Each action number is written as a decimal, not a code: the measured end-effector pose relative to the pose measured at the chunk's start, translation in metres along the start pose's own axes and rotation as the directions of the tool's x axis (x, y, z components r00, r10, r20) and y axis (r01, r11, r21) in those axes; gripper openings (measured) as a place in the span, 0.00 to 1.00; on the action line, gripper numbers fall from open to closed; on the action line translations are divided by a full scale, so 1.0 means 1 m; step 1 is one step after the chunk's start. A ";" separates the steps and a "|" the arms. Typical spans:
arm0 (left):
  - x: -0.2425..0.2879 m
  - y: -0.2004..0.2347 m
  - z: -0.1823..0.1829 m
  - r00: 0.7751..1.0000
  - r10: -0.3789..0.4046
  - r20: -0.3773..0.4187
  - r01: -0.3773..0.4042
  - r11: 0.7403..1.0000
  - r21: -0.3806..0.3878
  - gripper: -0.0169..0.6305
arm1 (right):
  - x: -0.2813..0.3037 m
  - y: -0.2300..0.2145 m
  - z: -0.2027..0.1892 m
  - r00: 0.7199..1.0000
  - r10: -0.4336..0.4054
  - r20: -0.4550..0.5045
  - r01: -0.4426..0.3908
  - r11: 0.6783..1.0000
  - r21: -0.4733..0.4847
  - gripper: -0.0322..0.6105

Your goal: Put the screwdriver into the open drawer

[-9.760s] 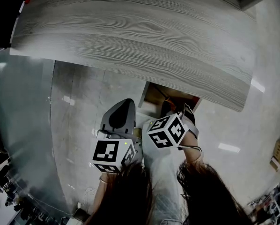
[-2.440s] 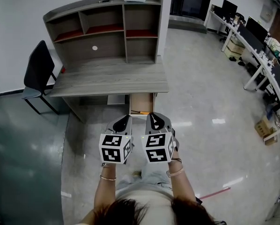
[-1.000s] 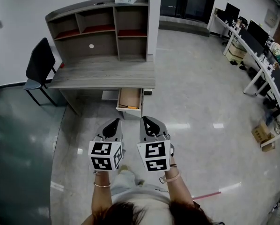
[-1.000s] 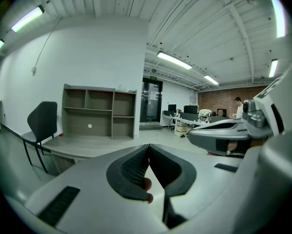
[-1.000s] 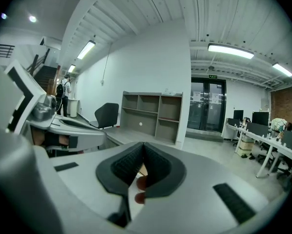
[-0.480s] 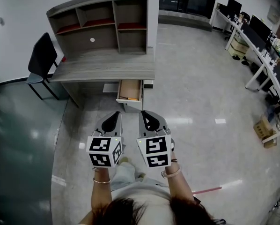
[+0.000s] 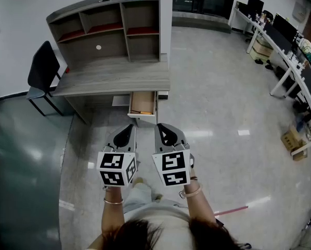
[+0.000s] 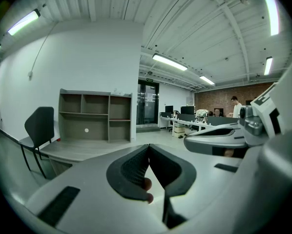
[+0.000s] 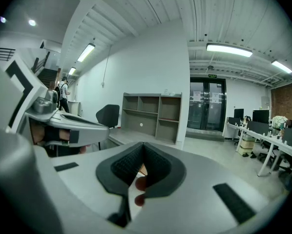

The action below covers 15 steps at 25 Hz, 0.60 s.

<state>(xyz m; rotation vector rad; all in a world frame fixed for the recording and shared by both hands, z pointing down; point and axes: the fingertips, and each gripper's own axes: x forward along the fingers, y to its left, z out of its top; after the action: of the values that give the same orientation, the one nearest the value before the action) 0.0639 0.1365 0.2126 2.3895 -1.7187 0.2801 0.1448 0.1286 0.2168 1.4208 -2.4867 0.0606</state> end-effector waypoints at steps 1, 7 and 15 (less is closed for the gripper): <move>0.003 0.003 0.001 1.000 -0.003 0.000 0.003 1.000 0.000 0.05 | 0.003 0.000 0.001 1.000 -0.002 -0.001 0.002 1.000 -0.003 0.09; 0.021 0.024 0.008 1.000 -0.016 0.003 0.016 1.000 -0.004 0.05 | 0.030 0.000 0.008 1.000 -0.012 -0.004 0.012 1.000 -0.005 0.09; 0.041 0.052 0.018 0.999 -0.032 0.012 0.032 0.999 0.026 0.05 | 0.060 0.001 0.024 0.999 -0.040 0.008 0.040 0.999 -0.018 0.09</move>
<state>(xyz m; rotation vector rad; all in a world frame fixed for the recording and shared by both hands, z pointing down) 0.0283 0.0779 0.2078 2.4398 -1.6904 0.2848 0.1105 0.0748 0.2093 1.4658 -2.4577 0.0240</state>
